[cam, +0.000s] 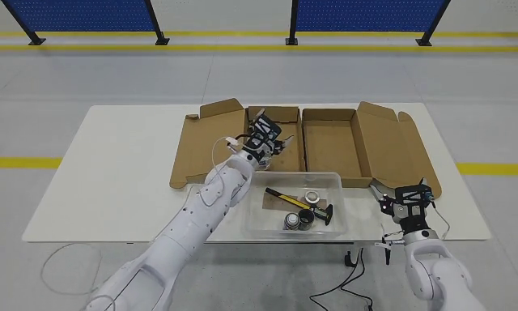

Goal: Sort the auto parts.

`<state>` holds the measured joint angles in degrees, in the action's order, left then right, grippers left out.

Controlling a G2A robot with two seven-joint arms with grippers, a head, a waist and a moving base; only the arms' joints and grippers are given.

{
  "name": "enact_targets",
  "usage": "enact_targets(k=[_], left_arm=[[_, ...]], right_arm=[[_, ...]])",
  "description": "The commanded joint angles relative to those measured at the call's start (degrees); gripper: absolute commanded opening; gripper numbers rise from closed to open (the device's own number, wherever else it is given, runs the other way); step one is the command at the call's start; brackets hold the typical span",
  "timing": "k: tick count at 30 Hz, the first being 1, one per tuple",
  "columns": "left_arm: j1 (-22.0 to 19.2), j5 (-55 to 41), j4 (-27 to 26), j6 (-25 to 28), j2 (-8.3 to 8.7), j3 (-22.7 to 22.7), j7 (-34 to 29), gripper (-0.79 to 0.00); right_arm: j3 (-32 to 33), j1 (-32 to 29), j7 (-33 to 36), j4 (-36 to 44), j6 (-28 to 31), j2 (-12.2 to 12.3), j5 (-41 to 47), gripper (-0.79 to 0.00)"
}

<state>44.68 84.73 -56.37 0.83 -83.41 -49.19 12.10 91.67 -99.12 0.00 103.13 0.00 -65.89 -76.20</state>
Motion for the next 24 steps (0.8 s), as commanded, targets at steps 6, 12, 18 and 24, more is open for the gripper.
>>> enact_targets(k=[6,12,18,24], left_arm=[[10.0,-4.5,-21.8,6.9,3.02,-8.4,-16.7,0.000],[18.1,-13.8,-36.1,14.7,4.84,-15.4,-28.9,0.000],[24.5,-19.8,-44.0,21.3,6.14,-18.2,-40.0,0.000],[29.2,-22.1,-46.2,21.9,6.79,-18.1,-46.6,0.000]], right_arm=[[0.0,0.0,0.0,0.0,0.0,0.0,0.0,0.000],[0.0,0.0,0.0,0.0,0.0,0.0,0.0,0.000],[0.0,0.0,0.0,0.0,0.0,0.0,0.0,0.000],[0.0,0.0,0.0,0.0,0.0,0.0,0.0,0.000]])
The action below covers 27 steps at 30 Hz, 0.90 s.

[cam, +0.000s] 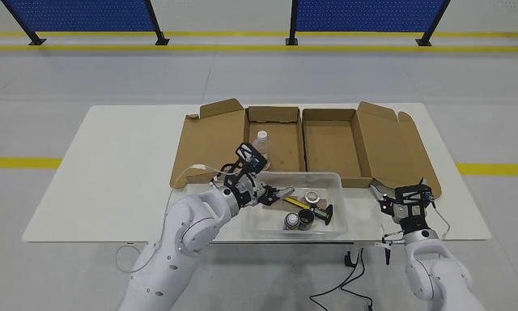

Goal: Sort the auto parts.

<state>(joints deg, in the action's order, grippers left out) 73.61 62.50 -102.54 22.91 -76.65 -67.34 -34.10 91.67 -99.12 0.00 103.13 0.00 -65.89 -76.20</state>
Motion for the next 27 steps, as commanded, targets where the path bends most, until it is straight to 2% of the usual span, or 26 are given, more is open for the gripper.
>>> enact_targets(k=[1,18,22,27], left_arm=[[0.3,0.1,-0.1,-0.2,0.03,0.1,-0.4,0.000],[0.7,0.1,-0.2,-0.6,0.06,0.3,0.1,0.000],[-0.1,-1.5,0.8,-3.4,-0.17,3.1,-6.3,0.000],[-2.9,-4.7,3.1,-9.8,-1.04,7.5,-13.3,0.000]], right_arm=[[0.0,0.0,0.0,0.0,0.0,0.0,0.0,0.000],[0.0,0.0,0.0,0.0,0.0,0.0,0.0,0.000],[0.0,0.0,0.0,0.0,0.0,0.0,0.0,0.000],[0.0,0.0,0.0,0.0,0.0,0.0,0.0,0.000]])
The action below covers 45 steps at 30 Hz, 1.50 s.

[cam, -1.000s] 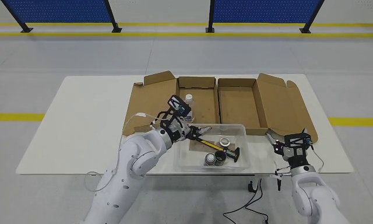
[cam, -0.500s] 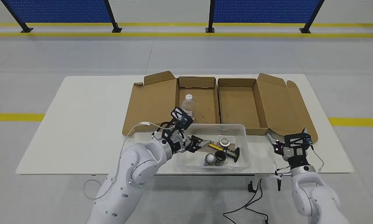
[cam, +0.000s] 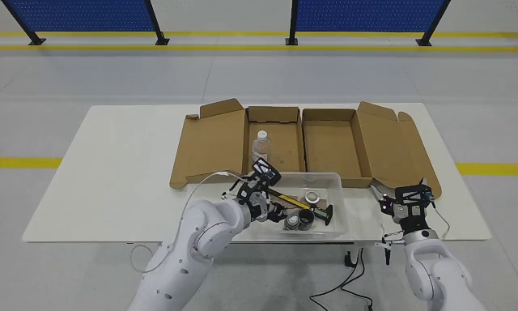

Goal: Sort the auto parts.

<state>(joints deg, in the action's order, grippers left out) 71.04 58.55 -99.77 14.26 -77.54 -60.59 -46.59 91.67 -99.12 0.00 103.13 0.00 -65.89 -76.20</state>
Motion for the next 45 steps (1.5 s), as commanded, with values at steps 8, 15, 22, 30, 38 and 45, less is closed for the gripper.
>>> enact_targets(k=[8,15,22,30,38,45], left_arm=[[-2.6,-2.8,3.0,-6.1,-0.83,4.6,-5.5,0.000],[-3.8,-2.2,5.3,-7.5,-1.05,6.7,-7.1,-0.034],[-4.4,-1.8,6.1,-8.3,-1.13,7.8,-7.8,-0.268],[-5.5,-2.2,7.3,-9.2,-1.21,8.4,-9.1,-0.406],[-6.5,-2.1,7.9,-9.2,-1.10,8.6,-11.0,-0.431],[-7.1,-2.0,8.3,-9.0,-1.15,9.2,-10.8,-0.446]], right_arm=[[0.0,0.0,0.0,0.0,0.0,0.0,0.0,0.000],[0.0,0.0,0.0,0.0,0.0,0.0,0.0,0.000],[0.0,0.0,0.0,0.0,0.0,0.0,0.0,0.000],[0.0,0.0,0.0,0.0,0.0,0.0,0.0,0.000],[0.0,0.0,0.0,0.0,0.0,0.0,0.0,0.000],[0.0,0.0,0.0,0.0,0.0,0.0,0.0,0.000]])
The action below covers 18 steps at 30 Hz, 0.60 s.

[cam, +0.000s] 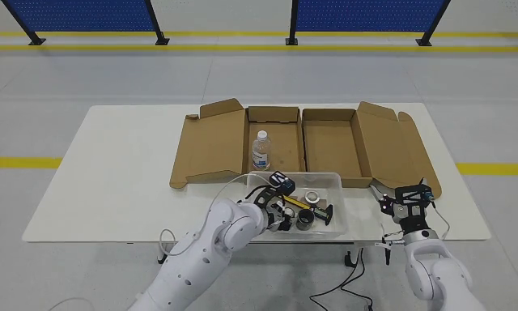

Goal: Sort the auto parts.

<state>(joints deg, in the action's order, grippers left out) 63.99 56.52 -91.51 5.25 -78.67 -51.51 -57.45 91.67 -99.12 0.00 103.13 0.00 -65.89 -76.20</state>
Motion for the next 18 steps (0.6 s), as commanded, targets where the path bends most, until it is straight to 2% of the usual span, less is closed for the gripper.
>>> enact_targets(k=[1,9,18], left_arm=[[-0.2,0.0,0.2,0.0,-0.06,0.3,0.1,-0.446],[-0.9,0.9,1.2,-1.1,-0.23,0.9,2.2,-0.480],[-1.3,2.5,1.1,-2.1,-0.42,2.0,3.2,-0.431]], right_arm=[[0.0,0.0,0.0,0.0,0.0,0.0,0.0,0.000],[0.0,0.0,0.0,0.0,0.0,0.0,0.0,0.000],[0.0,0.0,0.0,0.0,0.0,0.0,0.0,0.000]])
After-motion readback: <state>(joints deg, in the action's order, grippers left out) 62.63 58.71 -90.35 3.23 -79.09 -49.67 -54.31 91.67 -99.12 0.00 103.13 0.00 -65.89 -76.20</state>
